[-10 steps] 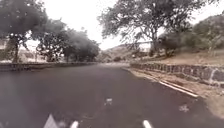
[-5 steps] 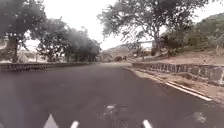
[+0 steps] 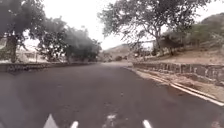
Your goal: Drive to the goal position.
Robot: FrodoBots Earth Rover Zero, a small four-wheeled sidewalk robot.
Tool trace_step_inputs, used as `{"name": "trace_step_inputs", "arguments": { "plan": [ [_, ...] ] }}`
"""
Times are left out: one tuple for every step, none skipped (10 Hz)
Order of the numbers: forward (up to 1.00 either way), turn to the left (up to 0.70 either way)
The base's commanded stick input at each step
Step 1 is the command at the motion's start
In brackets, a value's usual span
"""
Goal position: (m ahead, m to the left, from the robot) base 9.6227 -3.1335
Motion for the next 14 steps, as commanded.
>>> {"name": "trace_step_inputs", "arguments": {
  "plan": [
    [0.5,0.0],
    [0.5,0.0],
    [0.5,0.0],
    [0.5,-0.39],
    [0.5,-0.49],
    [0.5,-0.5],
    [0.5,-0.5],
    [0.5,0.0],
    [0.5,0.0],
    [0.5,0.0],
    [0.5,0.0],
    [0.5,0.0],
    [0.5,0.0],
    [0.5,0.0]
  ]
}}
